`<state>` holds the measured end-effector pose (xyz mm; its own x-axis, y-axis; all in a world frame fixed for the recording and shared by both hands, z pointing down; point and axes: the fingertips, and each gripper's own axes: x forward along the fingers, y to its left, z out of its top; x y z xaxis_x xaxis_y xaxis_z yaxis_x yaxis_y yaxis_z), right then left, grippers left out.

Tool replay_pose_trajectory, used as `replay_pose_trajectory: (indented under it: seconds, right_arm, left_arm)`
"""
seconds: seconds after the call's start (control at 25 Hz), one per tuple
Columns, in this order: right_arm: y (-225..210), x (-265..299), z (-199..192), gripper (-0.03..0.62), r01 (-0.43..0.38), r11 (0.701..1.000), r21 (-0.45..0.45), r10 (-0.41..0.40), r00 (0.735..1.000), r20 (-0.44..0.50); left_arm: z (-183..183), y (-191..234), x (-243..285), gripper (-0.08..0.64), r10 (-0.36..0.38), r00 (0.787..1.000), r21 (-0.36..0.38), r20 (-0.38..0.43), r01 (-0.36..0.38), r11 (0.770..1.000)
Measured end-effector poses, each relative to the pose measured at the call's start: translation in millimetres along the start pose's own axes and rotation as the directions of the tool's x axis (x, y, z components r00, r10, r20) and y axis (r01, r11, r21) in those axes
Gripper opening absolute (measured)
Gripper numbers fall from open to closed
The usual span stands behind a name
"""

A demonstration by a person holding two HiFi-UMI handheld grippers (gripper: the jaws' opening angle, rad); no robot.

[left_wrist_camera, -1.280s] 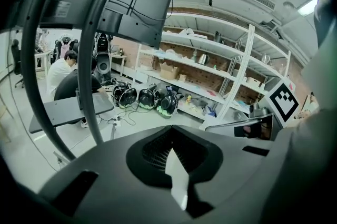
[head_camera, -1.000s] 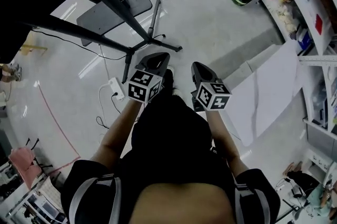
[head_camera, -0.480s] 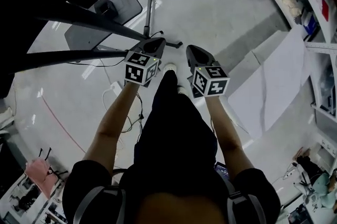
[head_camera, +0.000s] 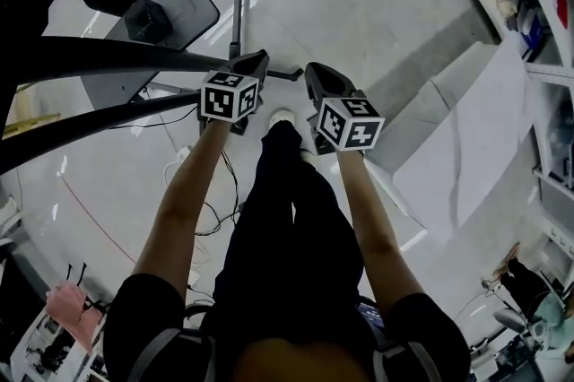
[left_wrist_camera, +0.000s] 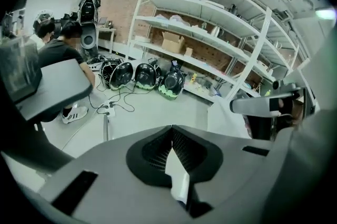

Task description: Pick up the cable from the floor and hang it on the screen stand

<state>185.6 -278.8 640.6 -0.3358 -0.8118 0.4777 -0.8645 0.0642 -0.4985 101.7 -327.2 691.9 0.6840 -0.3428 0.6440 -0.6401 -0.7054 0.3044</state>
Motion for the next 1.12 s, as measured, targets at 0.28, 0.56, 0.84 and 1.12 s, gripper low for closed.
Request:
replay_pose_trajectory:
  seconds: [0.28, 0.56, 0.84, 1.12]
  right_arm:
    - [-40.0, 60.4, -45.5, 0.025, -0.038, 0.999, -0.027, 0.038, 0.999, 0.003]
    - [-76.0, 131.0, -86.5, 0.025, -0.088, 0.994, -0.062, 0.089, 0.996, 0.010]
    - [-109.4, 197.6, -129.4, 0.025, -0.151, 0.984, -0.094, 0.151, 0.988, -0.003]
    - [-137.1, 259.7, -166.5, 0.025, -0.232, 0.962, -0.141, 0.234, 0.972, -0.004]
  left_arm:
    - [-52.5, 50.9, 67.7, 0.008, -0.005, 0.999, 0.071, -0.045, 0.008, 0.997]
    - [-98.5, 110.4, 132.9, 0.008, 0.010, 0.997, 0.079, -0.076, -0.004, 0.997]
    - [-140.5, 153.8, 191.3, 0.008, 0.005, 0.990, 0.134, -0.143, 0.015, 0.991]
    - [-177.3, 182.8, 240.5, 0.008, 0.006, 0.981, 0.211, -0.194, 0.036, 0.977]
